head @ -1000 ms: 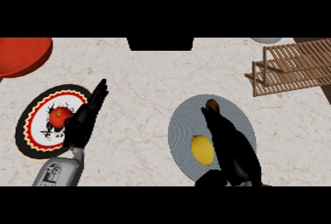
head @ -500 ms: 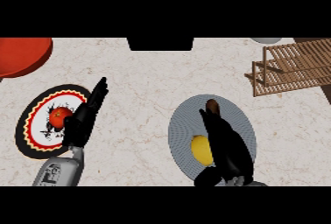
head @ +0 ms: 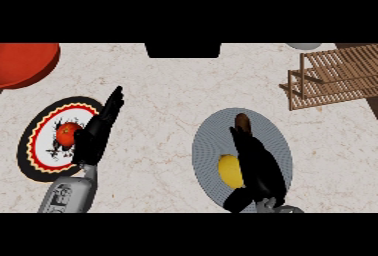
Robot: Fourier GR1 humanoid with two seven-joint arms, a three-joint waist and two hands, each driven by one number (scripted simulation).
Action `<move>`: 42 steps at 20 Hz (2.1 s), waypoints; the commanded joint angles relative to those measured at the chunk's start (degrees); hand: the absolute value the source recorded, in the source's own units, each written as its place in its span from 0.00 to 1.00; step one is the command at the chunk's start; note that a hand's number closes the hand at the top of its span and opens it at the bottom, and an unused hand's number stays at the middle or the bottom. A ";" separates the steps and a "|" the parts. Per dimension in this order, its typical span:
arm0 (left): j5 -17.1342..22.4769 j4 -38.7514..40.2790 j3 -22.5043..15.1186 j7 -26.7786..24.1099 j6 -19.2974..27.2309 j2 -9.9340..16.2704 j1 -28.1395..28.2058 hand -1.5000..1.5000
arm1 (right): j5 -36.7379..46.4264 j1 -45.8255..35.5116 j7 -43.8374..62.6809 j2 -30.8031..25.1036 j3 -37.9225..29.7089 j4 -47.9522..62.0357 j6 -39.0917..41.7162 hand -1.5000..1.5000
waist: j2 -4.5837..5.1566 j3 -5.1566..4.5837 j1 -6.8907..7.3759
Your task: Pick the lemon from the placemat and place it in the tiered shelf
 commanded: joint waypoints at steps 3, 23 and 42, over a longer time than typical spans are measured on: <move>1.76 2.41 2.83 -4.33 -3.16 1.02 1.63 0.50 | 1.35 0.17 2.60 2.51 1.67 0.29 0.01 0.00 | -0.01 -0.02 0.03; -1.90 -3.24 1.81 0.78 -2.42 -1.59 2.32 0.50 | 7.45 -1.73 -10.69 2.50 1.25 14.26 -5.59 1.00 | -0.01 -0.01 0.15; -3.41 -1.22 2.22 -0.34 -0.74 -2.64 2.12 0.50 | -25.97 16.89 -35.74 -13.97 -24.36 -19.94 -0.43 1.00 | -0.27 -0.01 -1.53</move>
